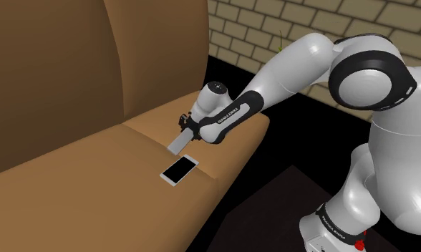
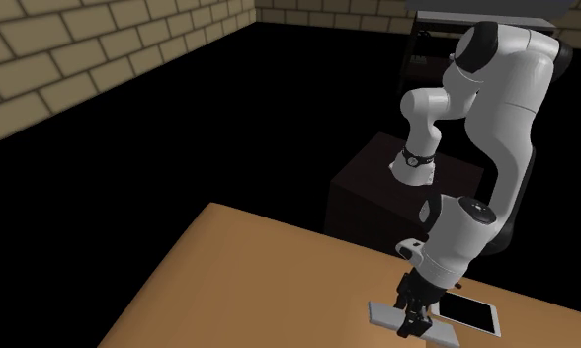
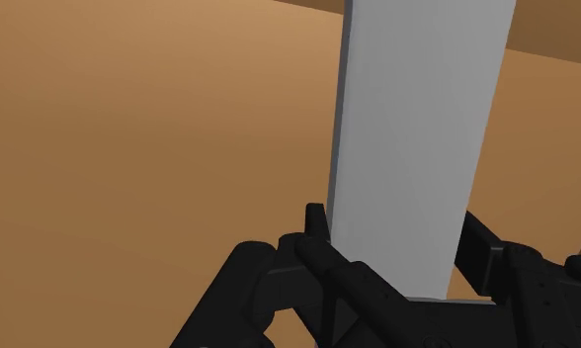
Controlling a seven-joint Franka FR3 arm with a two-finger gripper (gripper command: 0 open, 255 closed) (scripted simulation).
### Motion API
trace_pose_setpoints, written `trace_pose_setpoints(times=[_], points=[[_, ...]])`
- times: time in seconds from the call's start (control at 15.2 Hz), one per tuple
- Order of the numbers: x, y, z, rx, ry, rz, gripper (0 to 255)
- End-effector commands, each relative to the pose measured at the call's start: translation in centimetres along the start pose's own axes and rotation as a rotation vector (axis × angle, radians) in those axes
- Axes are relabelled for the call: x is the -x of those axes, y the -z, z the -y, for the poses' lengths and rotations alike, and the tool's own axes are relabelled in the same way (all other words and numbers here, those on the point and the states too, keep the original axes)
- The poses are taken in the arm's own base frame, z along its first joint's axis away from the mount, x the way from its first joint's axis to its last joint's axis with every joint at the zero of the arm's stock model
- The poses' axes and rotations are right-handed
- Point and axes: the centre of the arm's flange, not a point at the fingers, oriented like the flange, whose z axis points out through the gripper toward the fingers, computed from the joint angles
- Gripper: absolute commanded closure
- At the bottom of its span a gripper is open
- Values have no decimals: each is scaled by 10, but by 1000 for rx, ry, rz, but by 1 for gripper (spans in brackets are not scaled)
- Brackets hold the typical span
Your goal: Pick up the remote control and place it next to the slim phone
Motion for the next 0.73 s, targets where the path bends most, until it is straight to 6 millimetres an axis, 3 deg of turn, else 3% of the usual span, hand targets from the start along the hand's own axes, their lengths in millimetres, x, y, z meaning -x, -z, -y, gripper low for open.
trace_pose_setpoints(times=[0.0,0.13,0.2,0.53,0.66], points=[[2,-2,-2,6,4,1,255],[2,-2,-2,6,4,1,255],[2,-2,-2,6,4,1,0],[2,-2,-2,6,4,1,0],[2,24,-2,6,4,1,0]])
